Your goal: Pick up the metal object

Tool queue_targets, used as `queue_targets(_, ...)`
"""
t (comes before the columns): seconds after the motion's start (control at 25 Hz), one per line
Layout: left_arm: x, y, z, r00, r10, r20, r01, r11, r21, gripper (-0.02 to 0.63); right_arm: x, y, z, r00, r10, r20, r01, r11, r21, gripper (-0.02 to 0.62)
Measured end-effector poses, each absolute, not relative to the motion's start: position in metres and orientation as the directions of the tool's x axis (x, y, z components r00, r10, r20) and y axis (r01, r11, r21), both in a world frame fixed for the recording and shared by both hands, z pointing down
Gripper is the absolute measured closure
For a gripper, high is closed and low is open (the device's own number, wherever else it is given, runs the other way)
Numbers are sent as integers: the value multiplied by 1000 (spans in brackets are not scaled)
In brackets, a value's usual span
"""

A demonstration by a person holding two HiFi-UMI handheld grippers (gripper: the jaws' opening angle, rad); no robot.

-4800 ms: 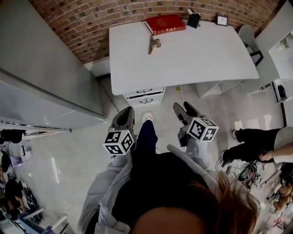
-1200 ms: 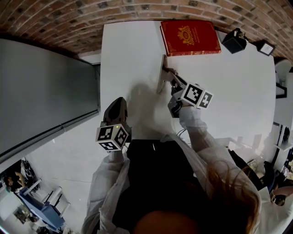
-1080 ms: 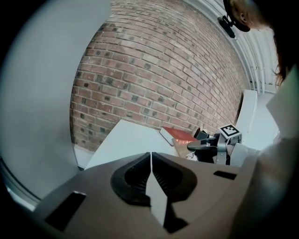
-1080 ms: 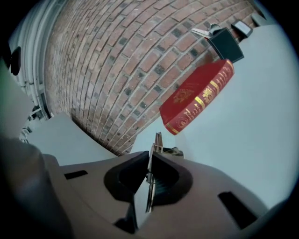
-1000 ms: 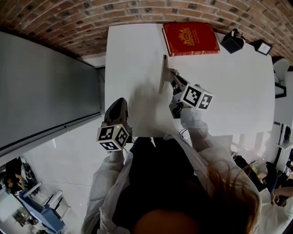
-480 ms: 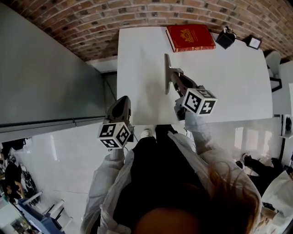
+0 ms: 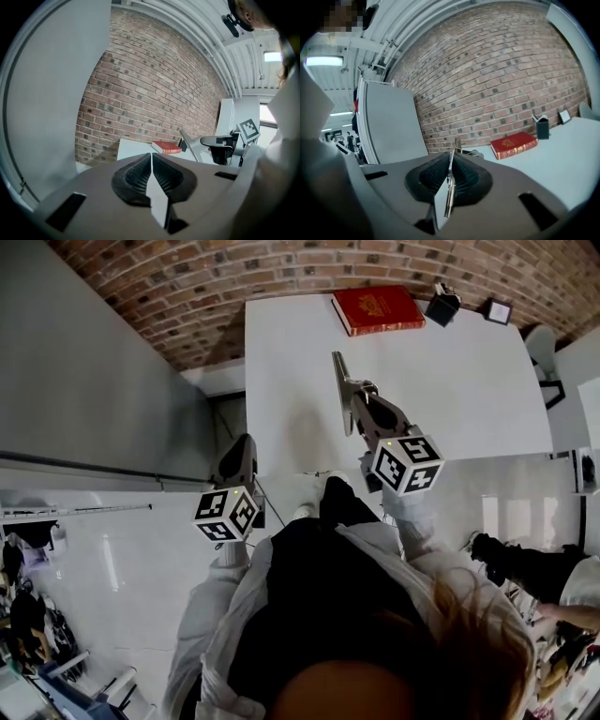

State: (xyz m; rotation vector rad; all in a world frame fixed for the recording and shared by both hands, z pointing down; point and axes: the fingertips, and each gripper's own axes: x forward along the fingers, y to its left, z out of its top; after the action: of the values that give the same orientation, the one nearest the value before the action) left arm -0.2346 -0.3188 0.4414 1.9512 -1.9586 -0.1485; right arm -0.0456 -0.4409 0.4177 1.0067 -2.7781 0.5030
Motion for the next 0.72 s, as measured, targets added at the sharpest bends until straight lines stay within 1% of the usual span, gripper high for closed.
queue_targets(0.2,-241,-293,442,32,-984,177,-951,25,309,583,-32,-406,425,-741,-624,248,-668,722,-180,571)
queue_targets(0.4,-245,-274,449,30,-980,197,-960,27,278,583,-22,-385,439,-711,-645,281,-697,698,-162,571)
queue_targets(0.72,-250,-262,457,20,-977,212,-954,45,297,583,-23,-374,443,-701,-649,297,-705,693,-151,571)
